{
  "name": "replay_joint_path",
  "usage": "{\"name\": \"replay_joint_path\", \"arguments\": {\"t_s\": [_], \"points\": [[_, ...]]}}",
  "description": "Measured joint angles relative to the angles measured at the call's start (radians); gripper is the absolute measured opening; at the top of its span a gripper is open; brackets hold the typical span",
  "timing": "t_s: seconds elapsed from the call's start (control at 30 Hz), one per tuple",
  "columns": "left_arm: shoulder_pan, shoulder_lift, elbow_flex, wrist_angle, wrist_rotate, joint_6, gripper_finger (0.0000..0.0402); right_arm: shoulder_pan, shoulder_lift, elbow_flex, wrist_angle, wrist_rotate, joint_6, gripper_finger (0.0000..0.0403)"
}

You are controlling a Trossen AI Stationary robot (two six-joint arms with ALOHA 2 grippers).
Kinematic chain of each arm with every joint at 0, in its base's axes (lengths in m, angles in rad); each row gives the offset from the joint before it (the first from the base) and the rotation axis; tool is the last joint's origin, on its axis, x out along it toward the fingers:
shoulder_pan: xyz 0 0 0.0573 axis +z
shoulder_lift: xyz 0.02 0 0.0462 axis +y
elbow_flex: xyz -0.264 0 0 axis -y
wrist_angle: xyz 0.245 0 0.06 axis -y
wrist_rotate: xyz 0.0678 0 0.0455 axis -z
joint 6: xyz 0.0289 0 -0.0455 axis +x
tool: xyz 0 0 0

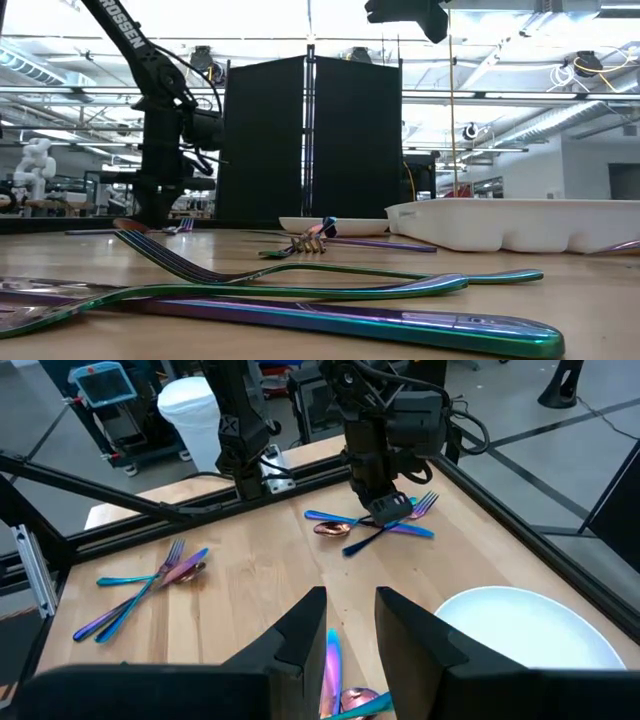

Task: Sort silverware
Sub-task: Put the purple spoon into the white silverware tray

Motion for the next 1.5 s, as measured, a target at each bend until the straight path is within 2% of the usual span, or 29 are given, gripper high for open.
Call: {"name": "replay_joint_path", "arguments": {"t_s": [0.73,1.1,1.5], "points": [[-0.001,-0.056,0.035,0.016,0.097,0.065,0.0001,0.000,0.000,0.000,0.001,0.000,-0.002,0.0082],[-0.006,-0.056,0.035,0.049,0.100,0.116,0.0001,0.000,0.000,0.000,0.000,0.000,0.000,0.0082],[-0.008,-0.037,-0.003,0.066,0.100,0.159,0.0071,0.000,0.000,0.000,0.000,0.000,0.000,0.0082]]}}
